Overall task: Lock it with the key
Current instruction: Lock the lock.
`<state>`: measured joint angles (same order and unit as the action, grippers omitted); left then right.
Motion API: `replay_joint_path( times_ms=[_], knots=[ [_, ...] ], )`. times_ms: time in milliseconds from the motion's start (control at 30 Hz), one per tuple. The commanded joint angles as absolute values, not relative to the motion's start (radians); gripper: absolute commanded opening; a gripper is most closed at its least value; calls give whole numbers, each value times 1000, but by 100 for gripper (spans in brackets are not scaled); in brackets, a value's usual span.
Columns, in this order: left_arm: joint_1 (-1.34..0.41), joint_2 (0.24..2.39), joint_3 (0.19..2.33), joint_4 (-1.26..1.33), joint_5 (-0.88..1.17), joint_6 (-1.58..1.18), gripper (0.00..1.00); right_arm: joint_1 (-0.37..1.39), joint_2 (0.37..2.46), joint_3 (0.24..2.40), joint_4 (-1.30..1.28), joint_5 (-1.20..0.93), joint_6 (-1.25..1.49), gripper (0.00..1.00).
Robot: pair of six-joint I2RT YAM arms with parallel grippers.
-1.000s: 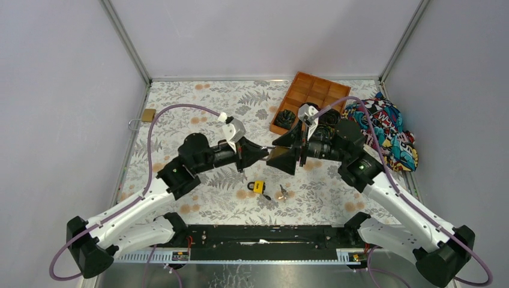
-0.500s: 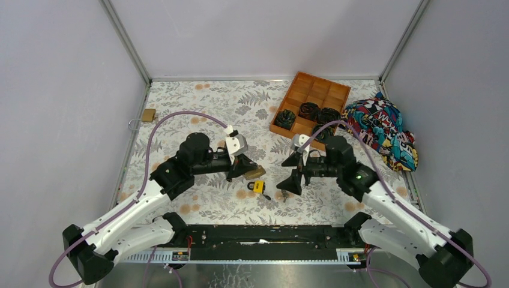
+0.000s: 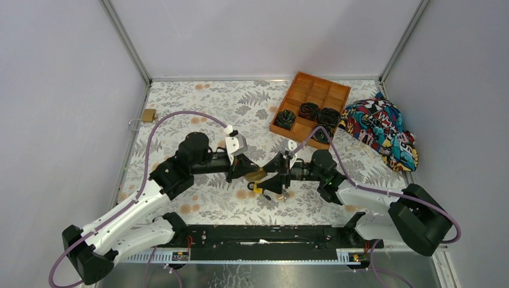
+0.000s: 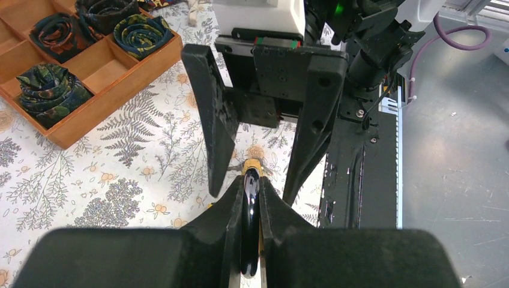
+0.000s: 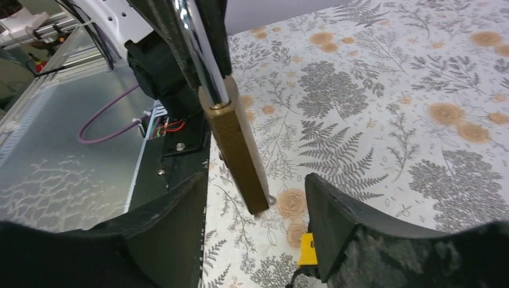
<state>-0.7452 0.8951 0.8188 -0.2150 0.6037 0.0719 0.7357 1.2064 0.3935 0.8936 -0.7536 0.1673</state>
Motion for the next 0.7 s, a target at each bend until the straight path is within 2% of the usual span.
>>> replay_joint_path(
  times_ms=[0, 100, 133, 233, 367, 400, 467, 667],
  knots=[
    [-745, 868, 876, -80, 629, 49, 0, 774, 1245, 423, 1075, -767, 186, 63],
    [-744, 868, 879, -78, 629, 47, 0, 774, 1236, 423, 1042, -753, 164, 48],
    [-744, 868, 878, -73, 630, 41, 0, 775, 1233, 425, 1028, -751, 155, 47],
    [-745, 869, 877, -50, 629, 17, 0, 775, 1224, 422, 995, -748, 126, 48],
    [-745, 869, 883, -39, 635, 4, 0, 776, 1198, 362, 1007, -717, 111, 68],
    [-745, 870, 884, -39, 638, 4, 0, 775, 1190, 350, 1014, -708, 114, 70],
    [-745, 872, 885, -36, 641, 4, 0, 775, 1179, 335, 1034, -698, 133, 69],
    [-745, 876, 885, -20, 642, -34, 0, 775, 1176, 330, 1104, -692, 191, 59]
  ],
)
